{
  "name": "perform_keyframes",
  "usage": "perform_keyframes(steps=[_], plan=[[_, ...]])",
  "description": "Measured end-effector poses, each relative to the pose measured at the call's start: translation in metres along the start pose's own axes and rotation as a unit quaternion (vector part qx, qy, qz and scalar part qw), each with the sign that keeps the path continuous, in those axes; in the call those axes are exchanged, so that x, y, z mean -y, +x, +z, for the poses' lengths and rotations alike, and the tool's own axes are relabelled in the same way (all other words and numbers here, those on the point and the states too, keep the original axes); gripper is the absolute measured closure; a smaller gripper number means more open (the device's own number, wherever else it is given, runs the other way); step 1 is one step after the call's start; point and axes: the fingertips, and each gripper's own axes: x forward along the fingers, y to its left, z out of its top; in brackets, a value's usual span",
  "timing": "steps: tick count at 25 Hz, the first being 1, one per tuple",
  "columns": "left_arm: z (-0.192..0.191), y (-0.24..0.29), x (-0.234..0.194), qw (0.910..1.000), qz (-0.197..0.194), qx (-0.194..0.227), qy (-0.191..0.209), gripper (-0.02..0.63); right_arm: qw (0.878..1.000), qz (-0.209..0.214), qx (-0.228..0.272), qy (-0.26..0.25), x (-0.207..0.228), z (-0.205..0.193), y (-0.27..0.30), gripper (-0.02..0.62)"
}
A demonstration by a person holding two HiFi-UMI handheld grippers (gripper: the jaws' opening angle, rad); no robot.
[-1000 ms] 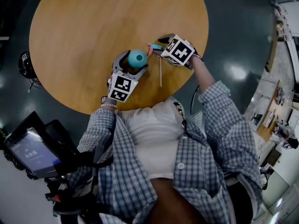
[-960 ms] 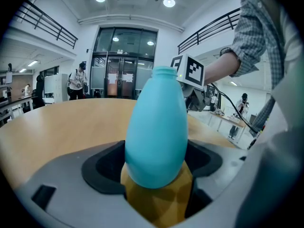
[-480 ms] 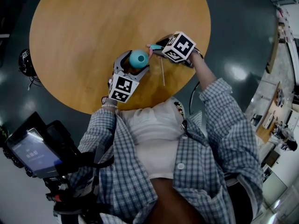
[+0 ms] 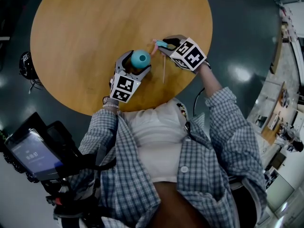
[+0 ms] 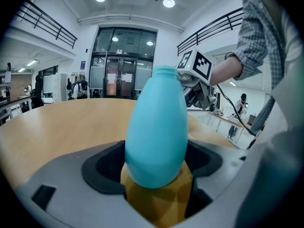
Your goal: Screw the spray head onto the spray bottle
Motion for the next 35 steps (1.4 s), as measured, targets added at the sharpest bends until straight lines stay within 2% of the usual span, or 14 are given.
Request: perform_keyframes(steps=[4, 10, 18, 22, 25, 28, 32, 35], plan=[[-0.003, 0.003, -0.004, 1.0000, -0.006, 0.001, 0.004, 0.206, 0.996, -0.058, 0.058, -0.022, 0.014, 0.030, -0.024, 0.474], [0.003, 0.005, -0.012, 0.9999, -0.006, -0.004, 0.011, 0.206, 0.981, -0.125, 0.128, -0.071, 0.022, 0.086, -0.070, 0.482], [0.016, 0.001, -0.001, 0.9999, -0.007, -0.007, 0.013, 0.206, 0.942, -0.194, 0.241, -0.129, 0.005, 0.159, -0.167, 0.483], [0.014, 0.004, -0.004, 0.9998, -0.010, -0.009, 0.011, 0.206, 0.924, -0.200, 0.294, -0.142, -0.007, 0.191, -0.199, 0.483], [0.014, 0.005, -0.006, 0.9997, -0.015, -0.011, 0.013, 0.206, 0.915, -0.194, 0.322, -0.149, -0.018, 0.208, -0.214, 0.482], [0.014, 0.006, -0.006, 0.9997, -0.018, -0.011, 0.012, 0.206, 0.914, -0.178, 0.328, -0.156, -0.031, 0.216, -0.215, 0.483], [0.014, 0.006, -0.006, 0.9996, -0.020, -0.015, 0.011, 0.206, 0.923, -0.164, 0.307, -0.166, -0.039, 0.210, -0.197, 0.483], [0.014, 0.006, -0.006, 0.9996, -0.021, -0.014, 0.011, 0.206, 0.921, -0.158, 0.310, -0.174, -0.041, 0.204, -0.180, 0.483]])
